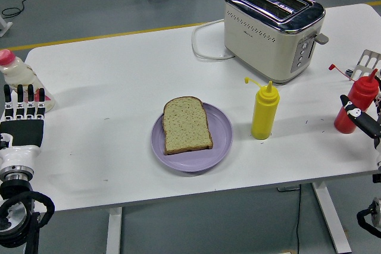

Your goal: Pick up the cup,pour liquid into bread,place the cup on the desk

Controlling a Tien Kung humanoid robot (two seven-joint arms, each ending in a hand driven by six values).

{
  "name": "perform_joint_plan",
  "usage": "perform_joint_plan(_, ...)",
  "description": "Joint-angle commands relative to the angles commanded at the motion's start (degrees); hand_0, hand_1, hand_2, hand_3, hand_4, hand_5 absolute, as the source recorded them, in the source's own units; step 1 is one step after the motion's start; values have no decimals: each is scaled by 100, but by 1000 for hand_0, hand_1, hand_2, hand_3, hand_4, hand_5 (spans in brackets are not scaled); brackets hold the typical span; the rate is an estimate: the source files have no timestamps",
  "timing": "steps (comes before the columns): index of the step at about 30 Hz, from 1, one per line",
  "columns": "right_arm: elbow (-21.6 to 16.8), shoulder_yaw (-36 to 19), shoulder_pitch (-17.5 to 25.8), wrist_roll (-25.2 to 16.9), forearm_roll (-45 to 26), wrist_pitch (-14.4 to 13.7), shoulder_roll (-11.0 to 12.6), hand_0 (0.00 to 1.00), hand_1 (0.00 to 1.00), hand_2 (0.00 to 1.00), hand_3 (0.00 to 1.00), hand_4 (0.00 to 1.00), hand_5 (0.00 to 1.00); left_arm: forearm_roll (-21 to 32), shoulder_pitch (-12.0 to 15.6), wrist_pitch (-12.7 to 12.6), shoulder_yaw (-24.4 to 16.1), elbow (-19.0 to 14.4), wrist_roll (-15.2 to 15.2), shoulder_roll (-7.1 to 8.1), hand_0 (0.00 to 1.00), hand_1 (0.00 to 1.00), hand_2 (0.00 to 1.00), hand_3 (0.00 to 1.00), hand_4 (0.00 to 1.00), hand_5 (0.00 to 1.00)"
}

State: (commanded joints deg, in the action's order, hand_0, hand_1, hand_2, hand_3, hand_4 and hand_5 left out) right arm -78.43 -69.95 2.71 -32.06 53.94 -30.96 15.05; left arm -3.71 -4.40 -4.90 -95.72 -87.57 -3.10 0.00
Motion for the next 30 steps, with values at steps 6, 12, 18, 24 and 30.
perform_joint_plan(6, -237, -58, 171, 29, 67, 11, 1, 958, 906, 968, 998, 891, 202, 0, -1, 1, 16, 0, 1, 0, 859, 868, 934, 834, 671, 998)
perform_joint_plan(12, -550, -136, 416, 57, 149, 11, 19, 959, 906, 968, 998, 893, 204, -1, 9, 2, 22, 0, -1, 0, 858, 868, 934, 833, 671, 998)
perform_joint_plan(18, -818, -168, 652, 87, 259, 7, 37, 961, 905, 968, 998, 894, 206, -3, 16, 2, 39, 5, 0, 0, 859, 868, 934, 833, 670, 998)
perform_joint_plan(24, -1022, -214, 882, 105, 337, -4, 50, 961, 904, 969, 998, 895, 208, -4, 32, 3, 52, 6, -2, 0, 859, 868, 934, 832, 670, 998)
perform_joint_plan(30, -1251, -330, 1077, 97, 375, -31, 55, 961, 904, 970, 998, 894, 207, -5, 49, 4, 65, 3, -2, 0, 859, 868, 934, 832, 671, 998)
